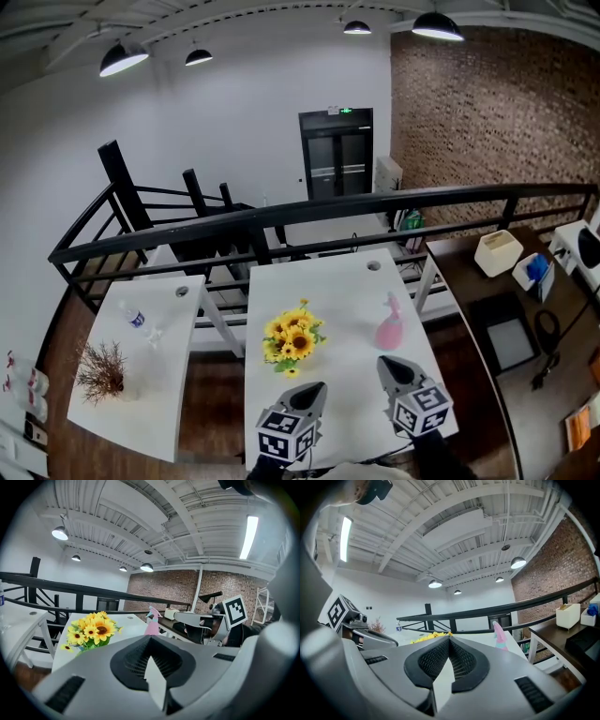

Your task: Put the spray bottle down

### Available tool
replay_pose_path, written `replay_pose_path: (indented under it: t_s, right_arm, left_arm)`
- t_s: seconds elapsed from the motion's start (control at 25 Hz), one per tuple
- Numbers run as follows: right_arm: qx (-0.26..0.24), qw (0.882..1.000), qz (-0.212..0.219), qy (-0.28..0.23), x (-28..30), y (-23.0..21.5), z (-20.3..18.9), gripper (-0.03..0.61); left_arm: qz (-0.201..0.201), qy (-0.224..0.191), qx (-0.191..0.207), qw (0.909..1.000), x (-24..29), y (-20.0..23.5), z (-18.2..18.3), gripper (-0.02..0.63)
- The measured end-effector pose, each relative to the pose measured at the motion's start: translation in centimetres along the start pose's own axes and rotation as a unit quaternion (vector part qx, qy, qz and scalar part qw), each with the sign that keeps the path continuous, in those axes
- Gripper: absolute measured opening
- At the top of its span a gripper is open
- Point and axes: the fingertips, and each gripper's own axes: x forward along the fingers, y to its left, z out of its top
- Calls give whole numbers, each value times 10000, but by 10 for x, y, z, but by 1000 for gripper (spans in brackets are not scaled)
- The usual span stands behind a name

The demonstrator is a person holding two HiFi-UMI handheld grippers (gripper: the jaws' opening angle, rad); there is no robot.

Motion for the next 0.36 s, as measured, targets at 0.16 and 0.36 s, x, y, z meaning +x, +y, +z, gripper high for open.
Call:
replay_pose_path:
  t_s: [0.16, 0.36]
  right_arm:
    - [-6, 10000, -4, 38, 0, 0, -1, 2]
    - [64, 10000, 7, 25, 0, -1, -2, 2]
  left_arm:
    - [-8, -26, -20, 10000, 0, 0, 0, 14]
    - [18, -36, -45, 10000, 0, 0, 0, 14]
